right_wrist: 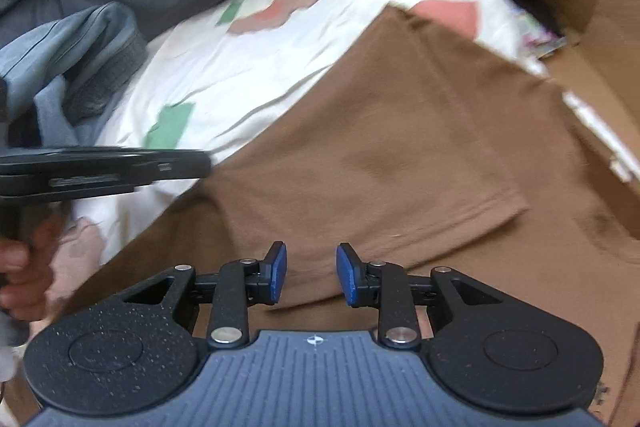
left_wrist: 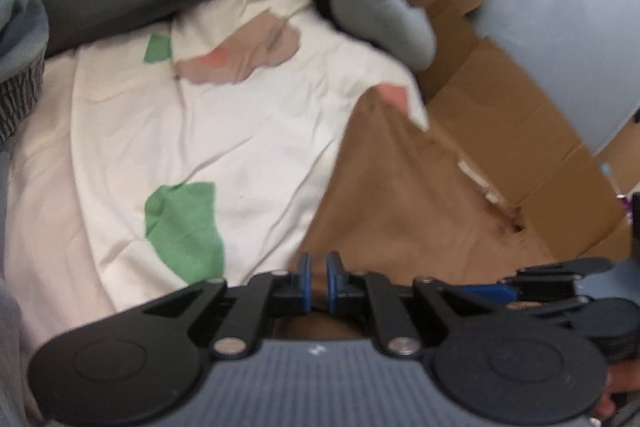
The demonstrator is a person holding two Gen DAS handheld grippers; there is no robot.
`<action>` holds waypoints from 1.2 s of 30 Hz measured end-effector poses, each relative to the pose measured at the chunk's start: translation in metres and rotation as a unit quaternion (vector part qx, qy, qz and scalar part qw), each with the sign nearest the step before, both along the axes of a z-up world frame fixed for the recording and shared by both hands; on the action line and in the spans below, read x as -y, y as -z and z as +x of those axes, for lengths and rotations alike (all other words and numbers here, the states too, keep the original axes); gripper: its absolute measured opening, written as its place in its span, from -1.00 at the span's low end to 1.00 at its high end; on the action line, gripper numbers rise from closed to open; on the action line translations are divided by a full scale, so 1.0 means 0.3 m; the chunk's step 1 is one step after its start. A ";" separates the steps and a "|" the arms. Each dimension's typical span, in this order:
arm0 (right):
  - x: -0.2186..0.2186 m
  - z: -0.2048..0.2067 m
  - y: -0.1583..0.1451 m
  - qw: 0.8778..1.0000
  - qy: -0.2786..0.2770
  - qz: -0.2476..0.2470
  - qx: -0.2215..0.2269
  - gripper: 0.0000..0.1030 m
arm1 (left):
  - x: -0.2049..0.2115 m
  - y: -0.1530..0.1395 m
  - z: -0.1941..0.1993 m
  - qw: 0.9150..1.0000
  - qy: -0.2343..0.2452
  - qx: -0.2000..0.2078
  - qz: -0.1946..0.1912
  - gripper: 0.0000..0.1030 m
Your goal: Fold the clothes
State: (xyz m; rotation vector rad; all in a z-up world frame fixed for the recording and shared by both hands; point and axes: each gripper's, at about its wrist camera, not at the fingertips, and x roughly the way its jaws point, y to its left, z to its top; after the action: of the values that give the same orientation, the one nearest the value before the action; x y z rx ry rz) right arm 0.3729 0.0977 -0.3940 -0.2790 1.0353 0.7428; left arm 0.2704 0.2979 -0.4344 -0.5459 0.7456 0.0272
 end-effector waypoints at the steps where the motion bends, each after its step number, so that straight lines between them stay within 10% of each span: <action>1: 0.015 -0.002 -0.003 1.000 0.007 0.002 0.012 -0.33 | 0.012 -0.002 -0.001 1.000 0.007 0.009 0.003 -0.85; 19: 0.191 0.009 0.015 0.997 0.081 0.016 0.010 -0.27 | 0.232 -0.024 0.001 0.985 0.061 -0.044 0.153 0.01; 36: 0.863 -0.212 -0.583 0.979 0.191 0.053 0.041 -0.10 | 0.188 -0.617 -0.195 0.987 0.023 -0.077 0.142 0.17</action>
State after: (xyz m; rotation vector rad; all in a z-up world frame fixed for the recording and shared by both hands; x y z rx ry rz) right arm 0.3092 -0.1612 -0.2192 -0.0138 0.9317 0.4321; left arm 0.2119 0.2414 -0.2494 -0.2554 0.8876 0.1318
